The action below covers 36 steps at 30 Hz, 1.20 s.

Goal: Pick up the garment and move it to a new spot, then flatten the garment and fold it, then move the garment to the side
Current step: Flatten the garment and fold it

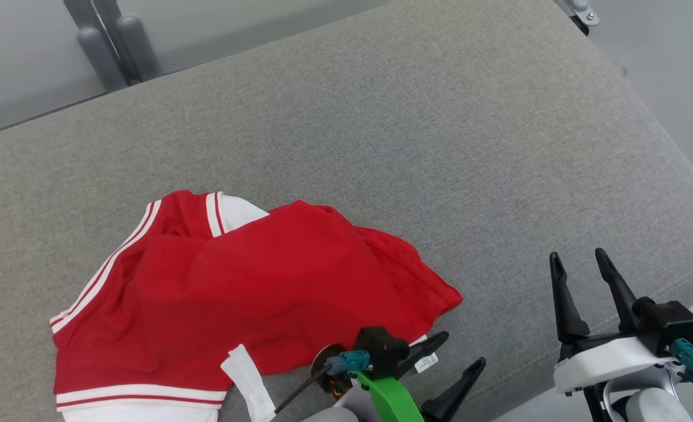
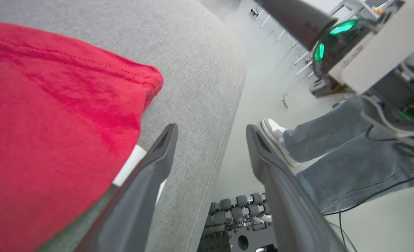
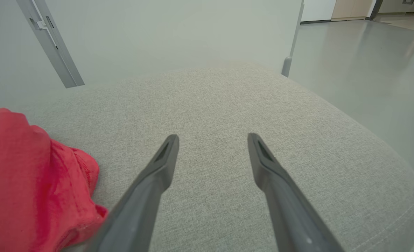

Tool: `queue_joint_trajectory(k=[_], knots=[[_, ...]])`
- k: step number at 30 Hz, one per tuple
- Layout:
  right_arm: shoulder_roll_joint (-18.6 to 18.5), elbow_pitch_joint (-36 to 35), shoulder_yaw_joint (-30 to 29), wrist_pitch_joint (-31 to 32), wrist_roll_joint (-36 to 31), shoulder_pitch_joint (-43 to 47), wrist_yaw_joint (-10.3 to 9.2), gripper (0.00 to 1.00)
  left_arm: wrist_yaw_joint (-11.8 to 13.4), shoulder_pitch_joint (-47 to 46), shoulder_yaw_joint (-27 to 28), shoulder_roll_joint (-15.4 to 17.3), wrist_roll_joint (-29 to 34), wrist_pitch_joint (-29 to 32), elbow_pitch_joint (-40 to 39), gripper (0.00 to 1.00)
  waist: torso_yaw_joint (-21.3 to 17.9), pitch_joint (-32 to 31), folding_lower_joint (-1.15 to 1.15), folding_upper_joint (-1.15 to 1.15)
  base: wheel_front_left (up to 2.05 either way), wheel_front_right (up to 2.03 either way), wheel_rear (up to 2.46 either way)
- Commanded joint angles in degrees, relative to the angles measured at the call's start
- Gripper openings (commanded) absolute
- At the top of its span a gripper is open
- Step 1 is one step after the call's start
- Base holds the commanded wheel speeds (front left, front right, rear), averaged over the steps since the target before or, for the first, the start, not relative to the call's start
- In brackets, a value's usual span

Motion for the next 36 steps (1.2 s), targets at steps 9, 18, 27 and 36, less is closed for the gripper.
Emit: queue_joint_trajectory(k=[9, 18, 27, 36], knots=[[-2.25, -1.88, -1.81, -0.18, -2.03, 4.62, 0.0, 1.0, 9.54, 11.22, 21.09, 4.84, 6.95, -1.8, -13.8, 1.0, 7.59, -8.88, 0.0, 0.0, 0.0, 0.0, 0.0], [-2.59, -2.47, -3.68, -0.18, -2.6, 7.99, -0.01, 1.0, 16.06, 30.84, 49.27, 6.39, 21.91, -1.85, -25.69, 1.0, 16.49, -12.95, 0.0, 0.0, 0.0, 0.0, 0.0], [-1.79, -0.4, -4.66, -0.18, -3.0, 9.15, 0.0, 1.0, 8.74, 39.87, 69.61, 2.45, 28.92, -1.85, -23.81, 1.0, 20.45, -14.18, 0.0, 0.0, 0.0, 0.0, 0.0], [-1.47, 0.43, -4.25, -0.18, -3.42, 9.19, 0.0, 1.0, 2.67, 38.38, 75.29, 0.32, 33.4, -1.86, -22.33, 1.0, 21.06, -14.25, 0.0, 0.0, 0.0, 0.0, 0.0]])
